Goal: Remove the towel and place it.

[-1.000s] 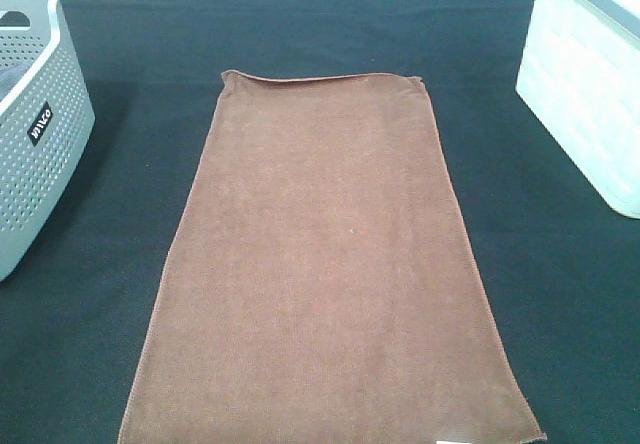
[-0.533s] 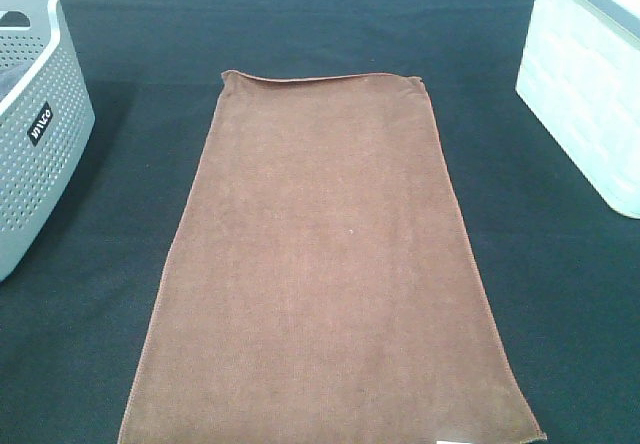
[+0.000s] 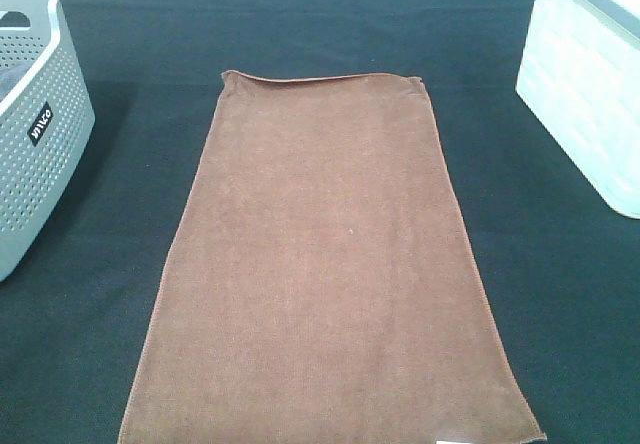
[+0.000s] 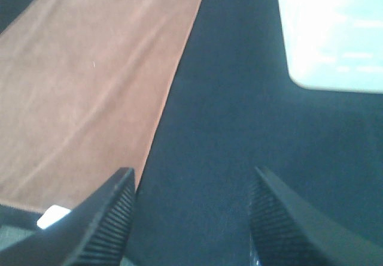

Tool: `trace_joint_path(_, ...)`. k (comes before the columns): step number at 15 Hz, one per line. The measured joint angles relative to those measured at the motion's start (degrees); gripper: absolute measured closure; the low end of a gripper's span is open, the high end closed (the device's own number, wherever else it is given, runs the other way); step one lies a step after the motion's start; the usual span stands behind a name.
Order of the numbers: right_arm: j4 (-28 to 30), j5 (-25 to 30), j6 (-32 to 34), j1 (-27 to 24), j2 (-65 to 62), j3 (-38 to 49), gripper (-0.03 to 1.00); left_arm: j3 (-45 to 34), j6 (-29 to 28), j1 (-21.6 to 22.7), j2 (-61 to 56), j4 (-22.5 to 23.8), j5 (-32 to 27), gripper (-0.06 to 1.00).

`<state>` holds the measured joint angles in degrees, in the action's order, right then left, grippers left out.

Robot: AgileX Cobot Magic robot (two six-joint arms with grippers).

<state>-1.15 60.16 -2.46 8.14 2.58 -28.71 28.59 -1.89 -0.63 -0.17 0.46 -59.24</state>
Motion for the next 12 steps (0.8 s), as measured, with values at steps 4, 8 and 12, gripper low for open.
trace_joint_path(4,0.0,0.0,0.0,0.0,-2.81,0.0,0.42,0.0,0.63,0.0,-0.06,0.11,0.0,0.18)
trace_joint_path(8,0.0,0.0,0.0,0.0,-2.81,0.0,0.42,0.0,1.09,0.0,-0.06,0.11,0.0,0.18)
trace_joint_path(12,0.0,0.0,0.0,0.0,-2.81,0.0,0.42,0.0,1.09,0.0,-0.06,0.11,0.0,0.18)
